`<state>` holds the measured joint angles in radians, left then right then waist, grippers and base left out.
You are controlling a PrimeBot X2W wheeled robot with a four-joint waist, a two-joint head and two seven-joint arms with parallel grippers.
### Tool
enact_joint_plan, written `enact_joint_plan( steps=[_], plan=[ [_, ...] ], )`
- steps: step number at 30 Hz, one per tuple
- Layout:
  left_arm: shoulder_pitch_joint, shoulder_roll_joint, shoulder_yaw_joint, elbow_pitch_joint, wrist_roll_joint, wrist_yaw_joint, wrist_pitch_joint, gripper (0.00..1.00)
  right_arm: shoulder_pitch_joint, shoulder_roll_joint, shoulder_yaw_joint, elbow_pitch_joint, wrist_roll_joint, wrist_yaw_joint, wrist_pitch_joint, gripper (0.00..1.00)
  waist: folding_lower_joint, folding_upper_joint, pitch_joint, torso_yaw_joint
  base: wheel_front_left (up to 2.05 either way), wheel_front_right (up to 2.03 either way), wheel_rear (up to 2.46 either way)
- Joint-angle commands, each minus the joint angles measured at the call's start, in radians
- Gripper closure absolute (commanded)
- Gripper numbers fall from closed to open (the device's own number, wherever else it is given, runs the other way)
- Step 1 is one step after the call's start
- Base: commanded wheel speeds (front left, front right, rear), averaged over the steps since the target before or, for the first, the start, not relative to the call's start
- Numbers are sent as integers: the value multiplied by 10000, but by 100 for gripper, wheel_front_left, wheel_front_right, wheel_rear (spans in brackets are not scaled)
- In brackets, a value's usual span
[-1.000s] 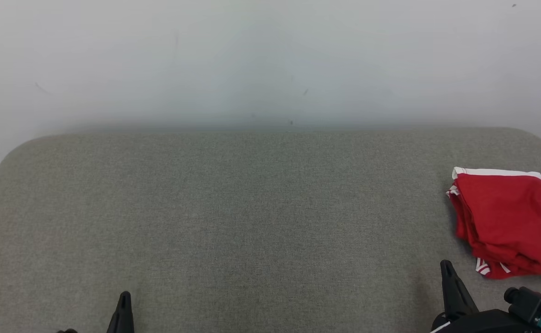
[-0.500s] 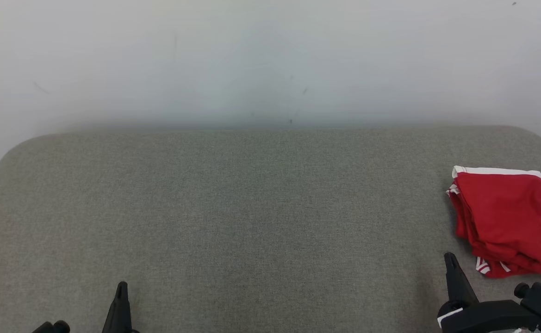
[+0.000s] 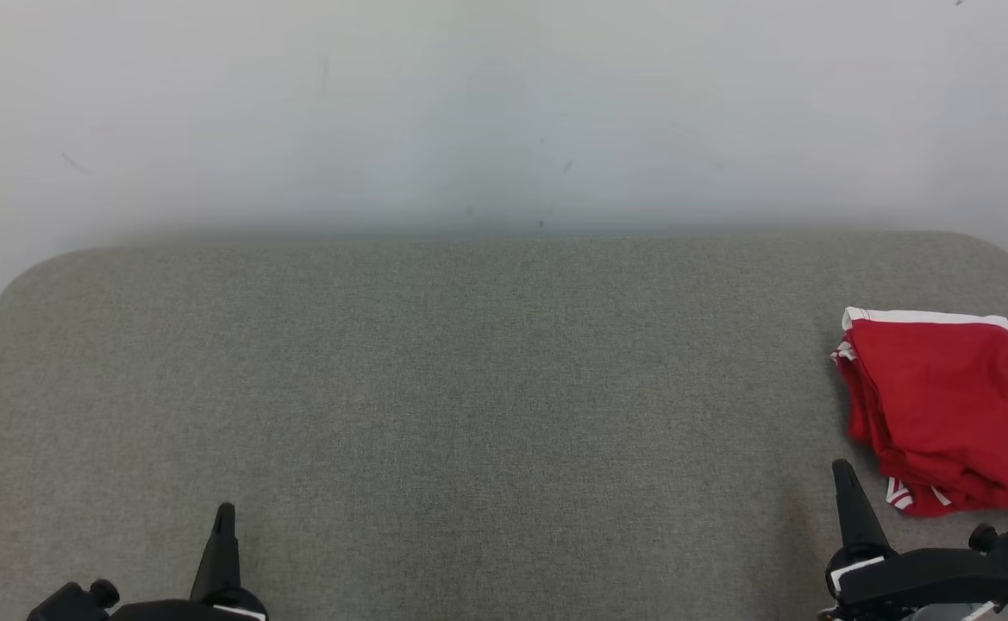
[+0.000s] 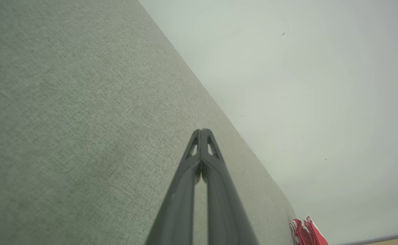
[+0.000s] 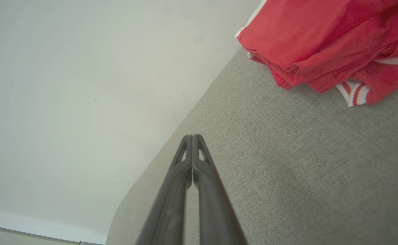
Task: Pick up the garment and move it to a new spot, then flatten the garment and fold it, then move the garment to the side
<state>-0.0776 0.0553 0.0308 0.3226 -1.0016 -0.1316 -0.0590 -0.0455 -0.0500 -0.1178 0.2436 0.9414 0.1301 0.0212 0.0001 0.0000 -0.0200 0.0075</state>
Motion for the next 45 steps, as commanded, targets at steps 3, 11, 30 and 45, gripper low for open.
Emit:
enact_joint_plan(
  steps=[3, 11, 30, 45],
  plan=[
    [-350, 0, 64, -33, -501, 7, 141, 100, -314, -9, -53, -41, 531, 6, 88, 100, -1, -1, 10, -3, 0, 0, 0],
    [-564, -8, 125, 62, -1318, 8, 368, 100, -477, -9, -130, 64, 1397, 6, 225, 100, -1, -1, 34, -12, 0, 0, 0],
    [-1041, -28, 258, 268, -3098, 11, 878, 100, -816, -7, -297, 288, 3334, 8, 526, 100, -1, -1, 95, -32, 0, 0, 0],
    [-1311, -36, 332, 393, -4171, 12, 1193, 100, -1014, -6, -401, 431, 4502, 9, 712, 100, -1, 0, 137, -47, 0, 0, 0]
  ],
)
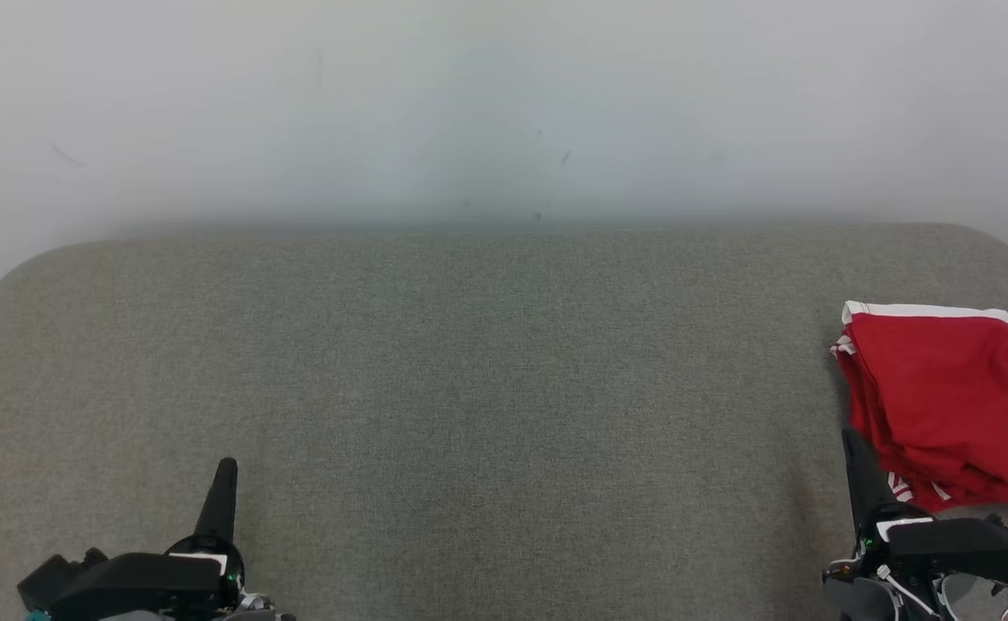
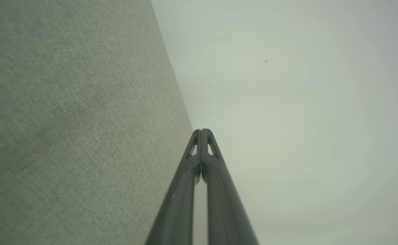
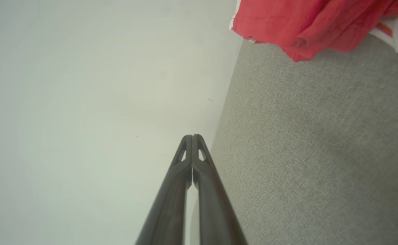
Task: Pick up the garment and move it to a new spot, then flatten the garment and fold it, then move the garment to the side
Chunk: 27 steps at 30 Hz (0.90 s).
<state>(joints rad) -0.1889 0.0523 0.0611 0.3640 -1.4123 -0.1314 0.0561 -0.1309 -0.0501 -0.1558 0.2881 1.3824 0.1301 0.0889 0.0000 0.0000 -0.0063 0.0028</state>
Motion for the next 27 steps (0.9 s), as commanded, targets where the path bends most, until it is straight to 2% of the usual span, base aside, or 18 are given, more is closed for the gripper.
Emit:
enact_joint_plan(
  steps=[1, 27],
  plan=[
    [-225, -6, 33, -14, -139, 10, 69, 100, -170, -4, -27, -4, 172, 9, 51, 100, 0, 0, 2, -1, 0, 0, 0],
    [-651, -28, 158, 197, -1878, 14, 560, 100, -485, 0, -184, 221, 2023, 11, 330, 100, 0, 0, 81, -28, 0, 0, 0]
  ],
)
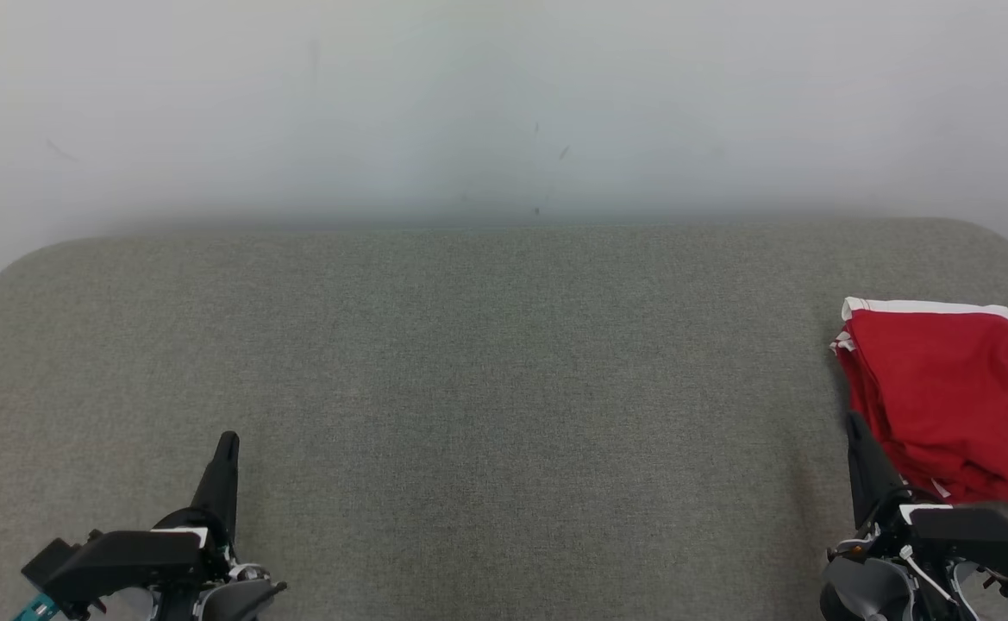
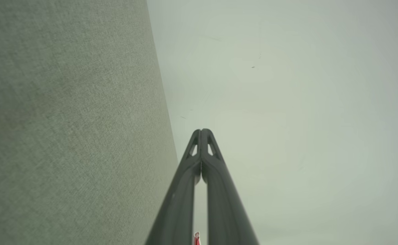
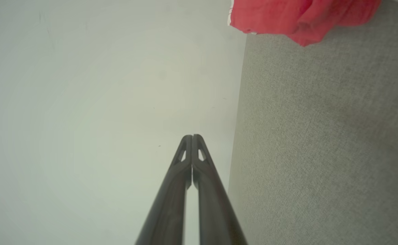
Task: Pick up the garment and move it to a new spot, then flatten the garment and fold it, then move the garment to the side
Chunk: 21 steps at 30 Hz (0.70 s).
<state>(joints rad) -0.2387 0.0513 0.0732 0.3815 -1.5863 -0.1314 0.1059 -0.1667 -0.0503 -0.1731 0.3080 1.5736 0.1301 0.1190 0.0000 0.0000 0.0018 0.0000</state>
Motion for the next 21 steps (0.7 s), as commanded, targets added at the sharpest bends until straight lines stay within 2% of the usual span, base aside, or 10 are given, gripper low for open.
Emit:
enact_joint_plan(
  steps=[1, 21],
  plan=[
    [-158, -19, 40, 27, -169, 14, 69, 100, -140, 2, -15, 29, 173, 11, 43, 100, 0, 0, 3, -1, 0, 0, 0],
    [-147, -18, 39, 34, -237, 14, 80, 100, -114, 2, -19, 38, 242, 11, 42, 100, 0, 0, 8, -3, 0, 0, 0]
  ],
)
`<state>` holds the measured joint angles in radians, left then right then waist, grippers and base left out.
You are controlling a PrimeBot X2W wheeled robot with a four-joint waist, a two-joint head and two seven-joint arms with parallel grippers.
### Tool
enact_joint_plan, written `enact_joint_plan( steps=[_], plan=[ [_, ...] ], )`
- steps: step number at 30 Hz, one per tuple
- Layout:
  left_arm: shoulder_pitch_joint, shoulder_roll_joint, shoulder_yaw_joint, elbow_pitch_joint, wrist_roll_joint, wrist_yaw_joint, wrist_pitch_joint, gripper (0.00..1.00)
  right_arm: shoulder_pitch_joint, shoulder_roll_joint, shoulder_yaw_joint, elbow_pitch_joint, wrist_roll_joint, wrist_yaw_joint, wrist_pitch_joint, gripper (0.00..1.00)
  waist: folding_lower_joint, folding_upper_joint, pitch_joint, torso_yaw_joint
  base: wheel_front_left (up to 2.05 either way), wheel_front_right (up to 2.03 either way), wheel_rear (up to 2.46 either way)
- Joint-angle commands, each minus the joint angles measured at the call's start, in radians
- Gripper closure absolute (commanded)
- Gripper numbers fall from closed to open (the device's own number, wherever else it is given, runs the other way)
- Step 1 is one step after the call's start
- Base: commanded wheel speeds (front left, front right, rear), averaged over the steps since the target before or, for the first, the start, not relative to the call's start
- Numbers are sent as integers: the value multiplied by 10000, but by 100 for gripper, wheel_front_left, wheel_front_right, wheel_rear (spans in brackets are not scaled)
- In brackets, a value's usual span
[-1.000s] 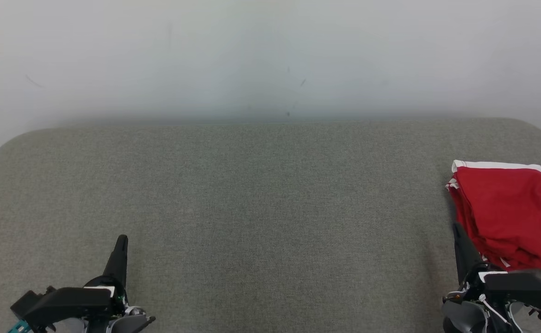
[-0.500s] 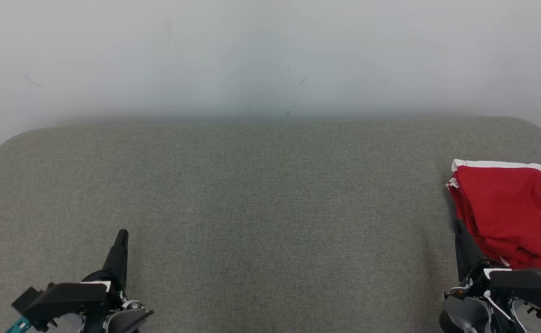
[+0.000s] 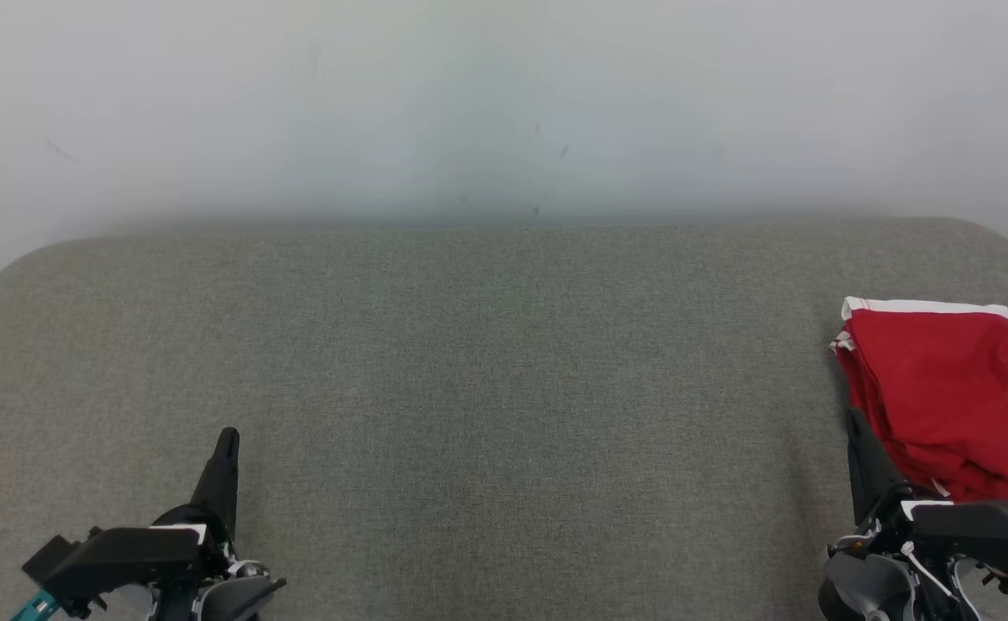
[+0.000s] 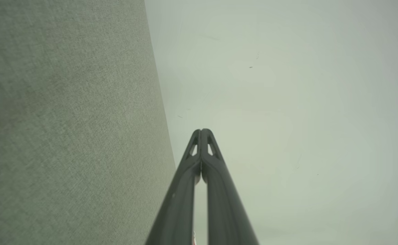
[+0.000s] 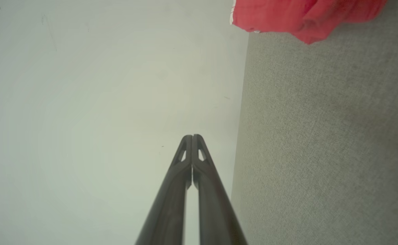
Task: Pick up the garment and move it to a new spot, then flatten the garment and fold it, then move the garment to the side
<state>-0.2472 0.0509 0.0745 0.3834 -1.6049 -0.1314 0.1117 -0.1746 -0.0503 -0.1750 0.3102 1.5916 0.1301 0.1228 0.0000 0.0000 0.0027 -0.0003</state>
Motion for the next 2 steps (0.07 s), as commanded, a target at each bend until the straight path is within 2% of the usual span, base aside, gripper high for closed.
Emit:
enact_joint_plan(
  steps=[1, 2],
  plan=[
    [-62, -14, 25, 15, -51, 14, 22, 100, -34, 2, 1, 17, 62, 11, 4, 100, 0, 0, 0, 0, 0, 0, 0],
    [-62, -14, 25, 15, -51, 14, 22, 100, -34, 2, 1, 17, 62, 11, 4, 100, 0, 0, 0, 0, 0, 0, 0]
  ],
)
